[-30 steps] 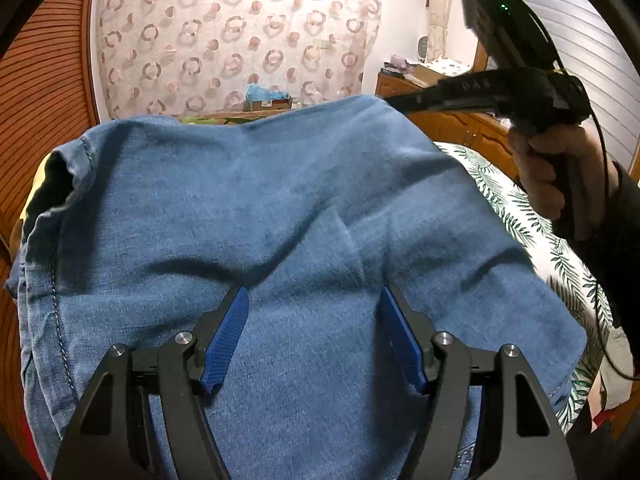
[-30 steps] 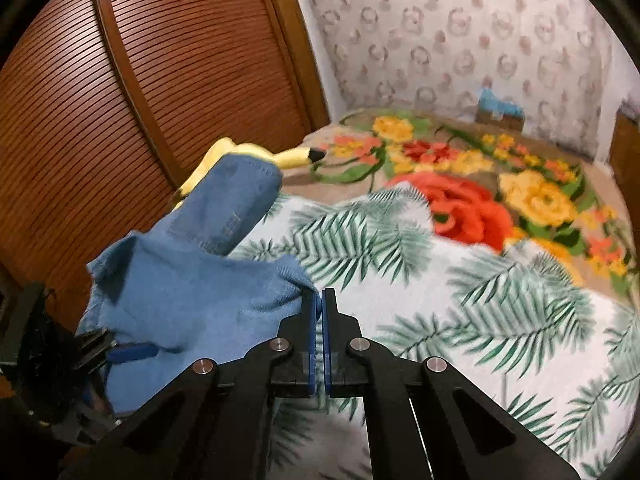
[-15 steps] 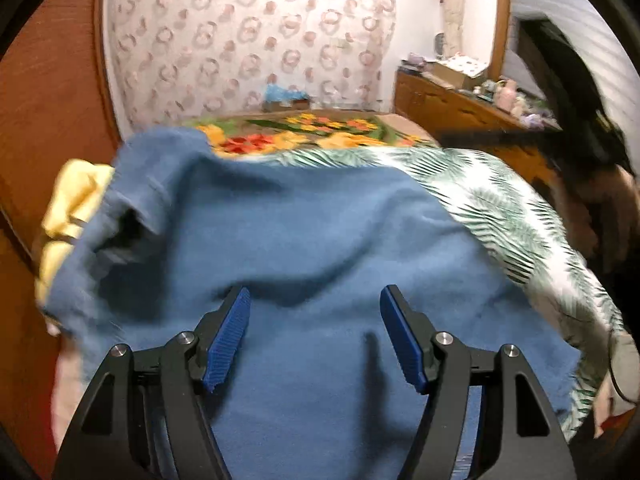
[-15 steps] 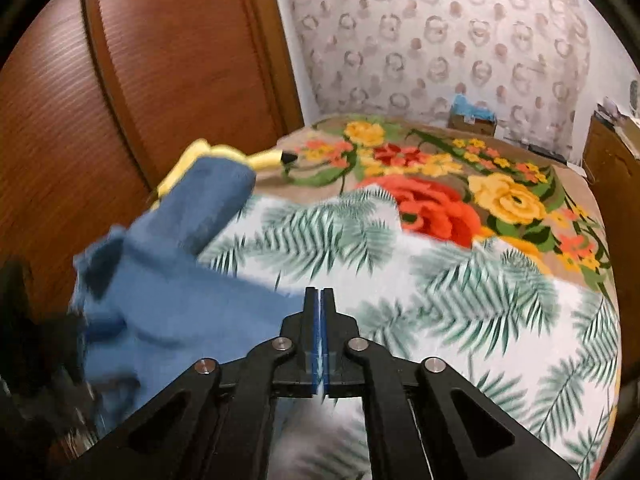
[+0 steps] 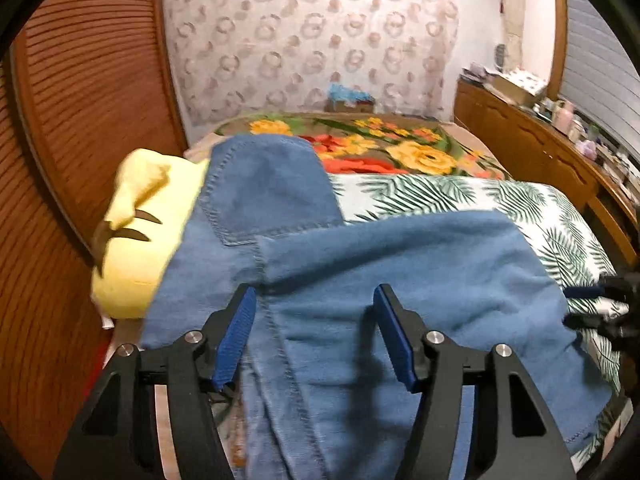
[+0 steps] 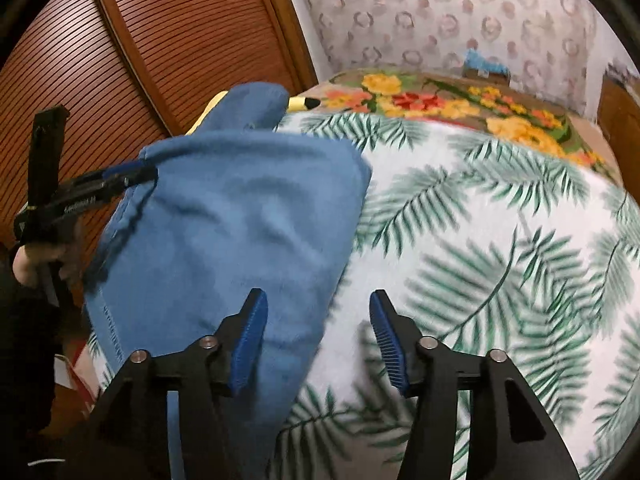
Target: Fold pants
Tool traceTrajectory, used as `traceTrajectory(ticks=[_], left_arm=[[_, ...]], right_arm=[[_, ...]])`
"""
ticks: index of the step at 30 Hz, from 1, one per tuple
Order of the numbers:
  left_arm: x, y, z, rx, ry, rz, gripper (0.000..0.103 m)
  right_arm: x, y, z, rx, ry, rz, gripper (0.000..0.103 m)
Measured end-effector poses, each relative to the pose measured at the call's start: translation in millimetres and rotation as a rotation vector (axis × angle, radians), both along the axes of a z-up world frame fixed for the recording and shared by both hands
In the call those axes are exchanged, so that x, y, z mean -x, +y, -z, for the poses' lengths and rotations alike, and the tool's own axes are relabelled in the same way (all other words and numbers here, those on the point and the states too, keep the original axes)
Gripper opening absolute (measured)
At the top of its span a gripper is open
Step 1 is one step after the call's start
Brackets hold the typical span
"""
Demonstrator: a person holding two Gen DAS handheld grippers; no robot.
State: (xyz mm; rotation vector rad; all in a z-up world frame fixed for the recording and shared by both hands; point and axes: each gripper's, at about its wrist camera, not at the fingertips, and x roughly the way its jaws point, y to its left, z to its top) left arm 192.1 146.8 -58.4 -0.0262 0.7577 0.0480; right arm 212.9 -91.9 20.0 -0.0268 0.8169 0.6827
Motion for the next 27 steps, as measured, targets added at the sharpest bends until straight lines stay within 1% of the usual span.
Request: traceTrajectory(ticks=[2, 5, 7, 11, 15, 16, 17, 18, 20, 23, 25, 27], left_arm=[[2.6, 6.7, -0.1, 0.005, 0.001, -0.014, 0.063], [4.3, 11.7, 4.3, 0.005, 0.013, -0.028, 0.063], [6.8, 11.2, 5.4, 0.018, 0.013, -0.026, 0.063], [12.7, 5.9, 3.7, 0.019, 0.003, -0.017, 0.063], [18.8, 0.0, -0.8, 0.007, -0.016, -0.014, 0.063], [20.2, -1.1, -3.4, 0.011, -0.024, -0.015, 0.063], [21.5, -2.0, -5.7, 0.014, -0.032, -0.016, 0.063], [22.9, -2.7, -7.5, 0.019, -0.039, -0.013, 0.063], [24.5, -8.1, -12.3, 0.021, -0.051, -0.004, 0.063], [23.5, -18.6, -18.1, 0.015, -0.069, 0.013, 0.063], [20.6, -26.7, -22.2, 0.023, -0.078, 0.035, 0.063], [16.7, -39.2, -27.3, 0.023, -0.086, 0.060, 0.063]], right_arm=[[5.3, 1.1, 6.1, -0.004, 0.018, 0.001, 0.060], [-0.7, 4.7, 12.5, -0.006, 0.040, 0.019, 0.062], [-7.4, 7.4, 15.8, -0.032, 0.067, 0.017, 0.062], [-21.6, 18.7, 19.9, -0.092, 0.117, -0.020, 0.062], [-35.0, 30.5, 25.4, -0.116, 0.122, -0.050, 0.061], [-36.6, 32.7, 25.9, -0.117, 0.124, -0.057, 0.055], [-37.2, 33.3, 26.5, -0.114, 0.113, -0.058, 0.030], [-37.2, 32.1, 25.2, -0.116, 0.100, -0.065, 0.012], [-35.2, 24.1, 18.9, -0.150, 0.078, -0.072, 0.009], [-23.6, 3.4, -5.2, -0.196, -0.011, -0.053, 0.008], [-14.4, -15.3, -22.9, -0.194, -0.071, -0.020, 0.007], [-11.8, -40.4, -36.3, -0.190, -0.103, 0.025, 0.007]])
